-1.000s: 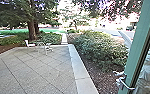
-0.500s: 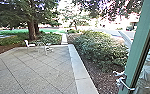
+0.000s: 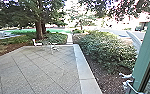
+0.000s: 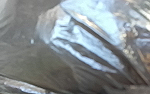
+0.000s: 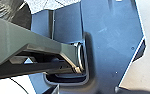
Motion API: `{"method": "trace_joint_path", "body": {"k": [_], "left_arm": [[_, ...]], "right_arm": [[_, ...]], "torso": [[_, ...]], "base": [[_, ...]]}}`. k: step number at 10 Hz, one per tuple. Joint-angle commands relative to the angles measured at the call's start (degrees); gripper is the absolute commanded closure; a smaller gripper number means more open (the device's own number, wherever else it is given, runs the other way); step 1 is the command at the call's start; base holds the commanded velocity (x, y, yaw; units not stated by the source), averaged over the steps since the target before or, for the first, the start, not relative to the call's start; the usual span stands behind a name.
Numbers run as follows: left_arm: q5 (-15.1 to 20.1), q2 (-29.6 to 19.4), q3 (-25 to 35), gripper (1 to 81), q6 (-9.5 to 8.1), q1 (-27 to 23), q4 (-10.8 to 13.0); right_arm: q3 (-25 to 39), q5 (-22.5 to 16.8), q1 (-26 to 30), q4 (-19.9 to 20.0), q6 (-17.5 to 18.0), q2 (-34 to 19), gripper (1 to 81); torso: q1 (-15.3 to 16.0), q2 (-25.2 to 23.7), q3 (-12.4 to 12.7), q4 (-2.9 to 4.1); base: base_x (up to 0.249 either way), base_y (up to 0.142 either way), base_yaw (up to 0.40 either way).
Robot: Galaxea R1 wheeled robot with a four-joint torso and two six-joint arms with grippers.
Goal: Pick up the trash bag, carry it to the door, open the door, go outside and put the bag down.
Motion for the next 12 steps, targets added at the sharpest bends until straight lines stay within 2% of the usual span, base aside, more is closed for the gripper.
{"method": "trace_joint_path", "body": {"k": [1,2,5,6,7,8,9,12], "left_arm": [[3.3,-1.2,1.1,81.1,-0.13,-2.9,-0.1],[3.4,-1.9,2.3,81.1,-0.13,-2.9,0.0],[3.2,-7.8,11.1,81.1,-0.30,-3.8,-0.1],[3.5,-10.4,15.0,81.1,-0.39,-4.5,-0.2],[3.6,-12.3,17.6,81.1,-0.66,-5.5,-0.5],[3.8,-15.6,21.3,81.1,-0.66,-6.9,-2.8],[4.3,-17.8,23.3,81.1,-0.66,-8.6,-4.6],[9.6,-23.9,26.3,81.1,-0.66,-15.8,-11.4]], "right_arm": [[4.4,-2.9,1.8,-3.5,-1.0,-2.1,1.0],[8.9,-2.9,1.8,-3.6,-1.0,-4.5,1.0],[28.7,-2.8,2.0,-3.4,-0.6,-17.1,1.0],[34.1,-2.8,2.3,-3.1,-0.4,-20.8,1.0],[36.7,-2.8,2.5,-3.0,-0.3,-23.1,1.0],[39.2,-2.8,2.5,-3.1,-0.3,-25.4,1.0],[39.6,-2.8,2.5,-3.1,-0.3,-25.7,1.0],[39.0,-2.8,2.5,-3.2,-0.3,-25.2,1.0]], "torso": [[0.0,0.0,0.0,-0.39],[0.0,0.0,0.0,0.50],[0.0,0.0,0.0,0.31],[0.0,0.0,0.0,0.31],[0.0,0.0,0.0,0.31],[0.0,0.0,0.0,0.31],[0.0,0.0,-4.2,0.31],[0.0,0.0,-7.1,0.31]], "base": [[0.000,0.000,0.000],[0.000,0.000,0.000],[0.000,0.000,0.000],[0.000,0.000,0.000],[0.000,0.000,0.000],[0.000,0.000,0.000],[0.000,0.000,0.000],[0.000,0.000,0.000]]}}
